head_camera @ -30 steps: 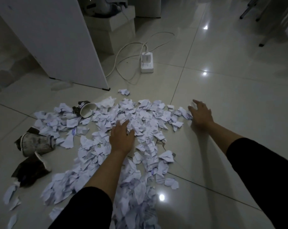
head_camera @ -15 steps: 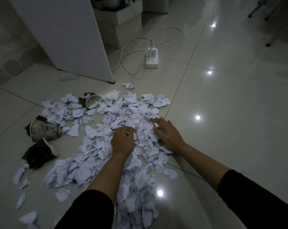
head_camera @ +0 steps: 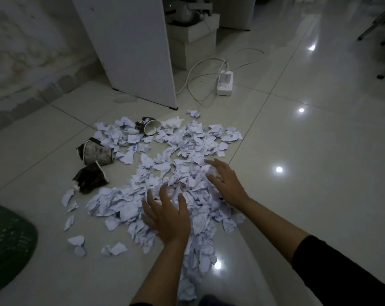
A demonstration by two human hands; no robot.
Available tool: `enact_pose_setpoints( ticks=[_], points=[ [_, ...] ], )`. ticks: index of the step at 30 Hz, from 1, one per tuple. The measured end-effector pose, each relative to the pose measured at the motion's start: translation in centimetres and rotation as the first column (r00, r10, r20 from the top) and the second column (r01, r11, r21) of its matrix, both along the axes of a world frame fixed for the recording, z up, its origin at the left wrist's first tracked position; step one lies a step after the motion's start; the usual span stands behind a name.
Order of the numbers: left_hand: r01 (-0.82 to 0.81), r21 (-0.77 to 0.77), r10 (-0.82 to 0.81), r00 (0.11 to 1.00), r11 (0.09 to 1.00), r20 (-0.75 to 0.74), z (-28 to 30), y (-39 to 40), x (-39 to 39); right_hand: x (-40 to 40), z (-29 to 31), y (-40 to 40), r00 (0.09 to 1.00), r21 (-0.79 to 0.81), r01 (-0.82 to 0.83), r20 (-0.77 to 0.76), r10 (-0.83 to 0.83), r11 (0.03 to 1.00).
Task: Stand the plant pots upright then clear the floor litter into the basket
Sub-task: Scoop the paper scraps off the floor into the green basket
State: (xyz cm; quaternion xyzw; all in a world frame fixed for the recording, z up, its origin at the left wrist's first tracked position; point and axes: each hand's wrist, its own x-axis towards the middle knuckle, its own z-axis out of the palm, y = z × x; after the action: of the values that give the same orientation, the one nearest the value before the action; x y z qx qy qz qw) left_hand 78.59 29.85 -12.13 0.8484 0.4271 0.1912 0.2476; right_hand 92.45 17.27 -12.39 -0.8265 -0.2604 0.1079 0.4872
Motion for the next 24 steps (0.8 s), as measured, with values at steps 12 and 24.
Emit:
enact_pose_setpoints(
  ticks=[12, 24],
  points=[
    [0.102, -0.255, -0.024, 0.956, 0.961, 0.293, -2.3, -1.7, 0.1, -7.0, -1.2, 2.3, 0.999, 0.176, -0.039, -0.009, 0.041, 0.984],
    [0.18, -0.562, 0.201, 0.811, 0.807, 0.549, -0.7, -2.2, 1.6, -8.8, -1.1, 4.6, 0.975, 0.354, 0.163, -0.198, -0.097, 0.921]
  ],
)
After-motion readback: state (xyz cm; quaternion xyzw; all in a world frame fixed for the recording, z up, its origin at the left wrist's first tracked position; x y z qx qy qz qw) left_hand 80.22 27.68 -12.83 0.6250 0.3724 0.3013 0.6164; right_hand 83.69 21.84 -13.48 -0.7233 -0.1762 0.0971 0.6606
